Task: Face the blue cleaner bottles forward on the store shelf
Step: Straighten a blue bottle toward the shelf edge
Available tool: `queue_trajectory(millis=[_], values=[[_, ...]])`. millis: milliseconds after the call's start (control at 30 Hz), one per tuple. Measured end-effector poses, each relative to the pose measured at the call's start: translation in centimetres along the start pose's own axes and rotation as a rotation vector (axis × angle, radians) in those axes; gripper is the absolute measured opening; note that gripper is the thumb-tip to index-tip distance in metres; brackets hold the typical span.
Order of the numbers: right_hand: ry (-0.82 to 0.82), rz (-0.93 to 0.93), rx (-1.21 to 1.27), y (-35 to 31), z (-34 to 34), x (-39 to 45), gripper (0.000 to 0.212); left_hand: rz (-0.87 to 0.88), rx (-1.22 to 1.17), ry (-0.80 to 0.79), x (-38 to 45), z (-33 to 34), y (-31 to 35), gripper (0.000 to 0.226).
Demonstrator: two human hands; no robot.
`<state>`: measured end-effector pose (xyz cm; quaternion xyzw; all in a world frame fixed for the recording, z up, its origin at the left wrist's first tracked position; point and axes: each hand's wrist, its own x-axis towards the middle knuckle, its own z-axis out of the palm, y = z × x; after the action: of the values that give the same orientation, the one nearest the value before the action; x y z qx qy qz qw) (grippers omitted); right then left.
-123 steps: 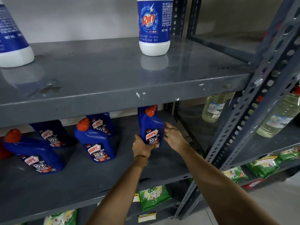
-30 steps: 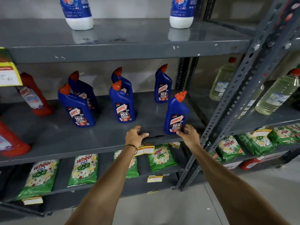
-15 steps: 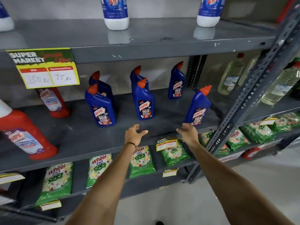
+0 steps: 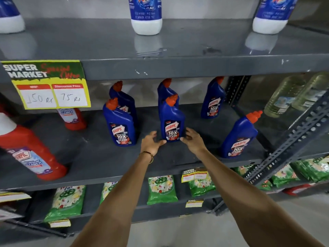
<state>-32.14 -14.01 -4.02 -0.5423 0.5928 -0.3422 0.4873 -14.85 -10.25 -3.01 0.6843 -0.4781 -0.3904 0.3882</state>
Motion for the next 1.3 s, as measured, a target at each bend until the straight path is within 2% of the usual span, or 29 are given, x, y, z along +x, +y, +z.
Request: queue_trajectory(millis=[67,267,567,967,1300], values=[[-0.033,-0.025,0.031,-0.2,-0.1,0.7,0.065,0.017,-0.018,-0.034,0.7,0.3,0.4,0.071],[-0.118,-0.108,0.092,0.0,0.1,1.6,0.049,0.085,-0.009,-0.073,1.4,1.2,0.7,0.044],[-0.063,-0.088,0.065,0.4,-0.2,0.0,0.039,0.083,0.005,-0.068,-0.5,0.9,0.6,0.042],[-0.040,-0.126,0.054,1.2,-0.8,-5.8,0.044,0.100,0.052,-0.055,-4.8,0.7,-0.6,0.044],[-0.038,-0.099,0.032,1.4,-1.2,-8.1,0.035,0.109,0.041,-0.069,-6.8,0.7,-0.7,0.044]])
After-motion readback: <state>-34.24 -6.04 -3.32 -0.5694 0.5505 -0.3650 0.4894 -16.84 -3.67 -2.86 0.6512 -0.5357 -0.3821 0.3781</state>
